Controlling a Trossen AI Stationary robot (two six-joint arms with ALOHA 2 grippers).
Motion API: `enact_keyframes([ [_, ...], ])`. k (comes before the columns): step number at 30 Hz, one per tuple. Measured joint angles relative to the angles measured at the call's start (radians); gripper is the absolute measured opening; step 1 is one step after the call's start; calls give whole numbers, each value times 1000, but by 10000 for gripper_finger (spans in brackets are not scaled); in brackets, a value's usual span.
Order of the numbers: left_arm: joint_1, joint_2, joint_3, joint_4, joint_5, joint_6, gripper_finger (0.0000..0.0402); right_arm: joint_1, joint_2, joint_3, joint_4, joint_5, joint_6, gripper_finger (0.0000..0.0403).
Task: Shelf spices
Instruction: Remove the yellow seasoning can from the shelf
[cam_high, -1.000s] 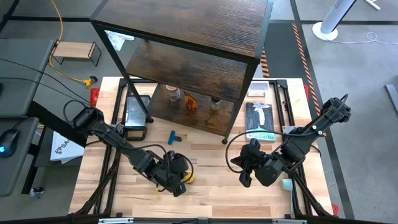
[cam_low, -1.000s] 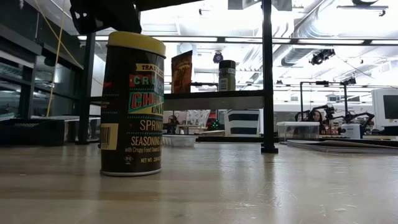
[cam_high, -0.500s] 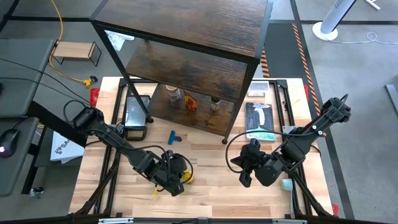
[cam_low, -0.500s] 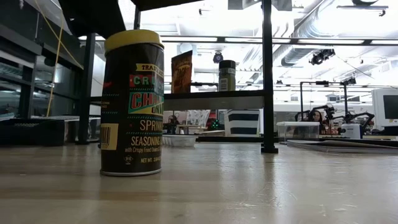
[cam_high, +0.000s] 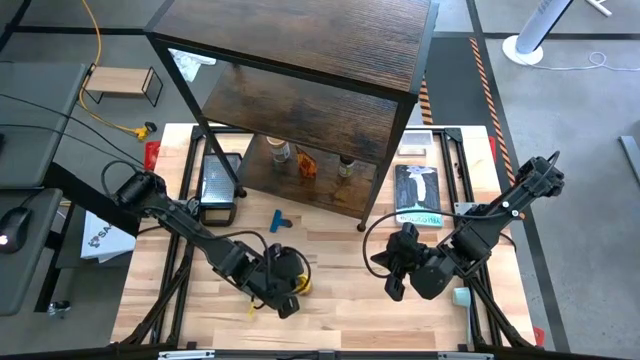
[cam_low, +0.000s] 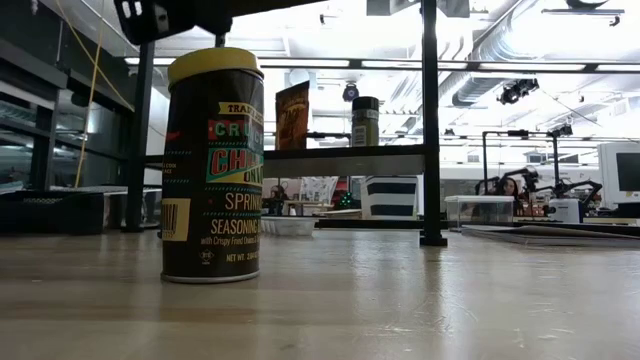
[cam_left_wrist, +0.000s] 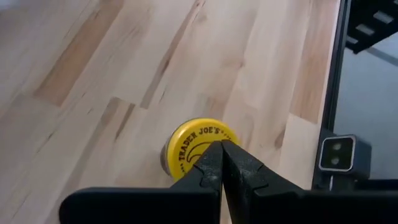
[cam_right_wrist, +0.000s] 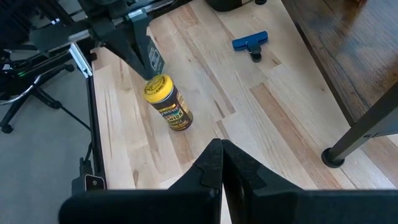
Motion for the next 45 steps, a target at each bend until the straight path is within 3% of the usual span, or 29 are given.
enact_keyframes([
  [4, 16, 18, -2, 2, 50, 33, 0, -2, 0, 0, 0, 8, -10, 0],
  [21, 44, 20, -6, 23, 74, 61, 0, -1, 0, 0, 0, 16, -18, 0],
  [37, -8, 20, 25, -1, 43, 43, 0, -2, 0, 0, -6, 19, -24, 0],
  [45, 31, 23, 24, -3, 17, 65, 0, -3, 0, 0, -6, 19, -26, 0],
])
